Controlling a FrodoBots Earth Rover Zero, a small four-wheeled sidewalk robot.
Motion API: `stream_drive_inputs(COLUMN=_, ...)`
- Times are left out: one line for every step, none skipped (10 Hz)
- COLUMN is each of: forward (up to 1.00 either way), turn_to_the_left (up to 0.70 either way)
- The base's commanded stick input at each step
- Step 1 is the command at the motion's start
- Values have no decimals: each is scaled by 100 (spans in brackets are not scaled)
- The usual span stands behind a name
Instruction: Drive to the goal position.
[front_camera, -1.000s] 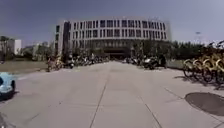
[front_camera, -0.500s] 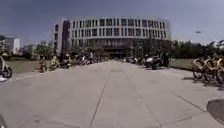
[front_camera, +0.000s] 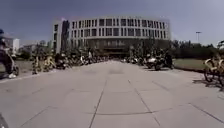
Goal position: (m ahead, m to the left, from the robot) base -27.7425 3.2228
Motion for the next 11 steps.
stream_drive_inputs(forward=0, turn_to_the_left=0)
stream_drive_inputs(forward=0, turn_to_the_left=0)
stream_drive_inputs(forward=0, turn_to_the_left=0)
stream_drive_inputs(forward=0, turn_to_the_left=0)
stream_drive_inputs(forward=0, turn_to_the_left=0)
stream_drive_inputs(forward=0, turn_to_the_left=0)
stream_drive_inputs(forward=0, turn_to_the_left=-15)
stream_drive_inputs(forward=0, turn_to_the_left=-49)
stream_drive_inputs(forward=0, turn_to_the_left=-99)
stream_drive_inputs(forward=0, turn_to_the_left=-100)
stream_drive_inputs(forward=0, turn_to_the_left=-100)
